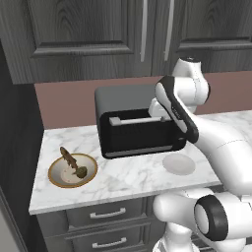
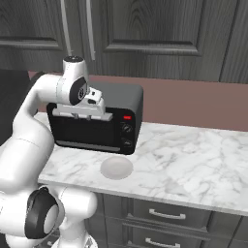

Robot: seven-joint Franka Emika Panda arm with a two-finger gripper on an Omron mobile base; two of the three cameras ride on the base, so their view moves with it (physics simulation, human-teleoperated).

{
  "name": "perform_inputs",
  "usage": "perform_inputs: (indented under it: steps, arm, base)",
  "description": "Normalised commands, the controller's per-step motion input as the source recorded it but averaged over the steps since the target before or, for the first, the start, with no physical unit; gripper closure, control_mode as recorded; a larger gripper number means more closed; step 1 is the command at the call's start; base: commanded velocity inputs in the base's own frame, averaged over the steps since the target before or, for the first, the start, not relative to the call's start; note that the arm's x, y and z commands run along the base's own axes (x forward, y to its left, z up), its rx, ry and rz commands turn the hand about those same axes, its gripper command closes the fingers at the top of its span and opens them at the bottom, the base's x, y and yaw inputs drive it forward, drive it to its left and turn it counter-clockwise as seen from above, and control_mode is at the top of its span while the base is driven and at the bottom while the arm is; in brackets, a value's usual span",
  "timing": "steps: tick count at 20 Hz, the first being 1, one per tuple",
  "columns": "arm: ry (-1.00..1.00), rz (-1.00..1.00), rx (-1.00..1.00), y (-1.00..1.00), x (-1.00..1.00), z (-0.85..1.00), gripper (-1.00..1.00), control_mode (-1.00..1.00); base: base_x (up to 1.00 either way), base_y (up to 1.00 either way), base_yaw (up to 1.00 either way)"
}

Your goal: Remove the kiwi from the bowl and place it on the small plate. Then place the bowl with only the fish in the microwave, close the door, and press the start button to microwave the fish.

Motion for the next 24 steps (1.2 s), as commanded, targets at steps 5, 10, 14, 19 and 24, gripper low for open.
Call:
perform_inputs:
  steps: [5,10,14,19,24]
  arm:
    - [0.00,0.00,-0.01,0.14,-0.14,-0.01,-1.00,-1.00]
    - [0.03,0.05,-0.02,0.92,-0.32,-0.33,-1.00,-1.00]
    - [0.14,0.00,-0.11,1.00,0.00,-0.62,-1.00,-1.00]
    - [0.03,0.08,0.00,1.00,0.02,-0.72,-1.00,-1.00]
    - [-0.02,0.06,-0.05,1.00,0.03,-0.68,-1.00,-1.00]
  base:
    - [0.00,0.00,0.00]
    - [0.00,0.00,0.00]
    - [0.00,0.00,0.00]
    - [0.00,0.00,0.00]
    - [0.00,0.00,0.00]
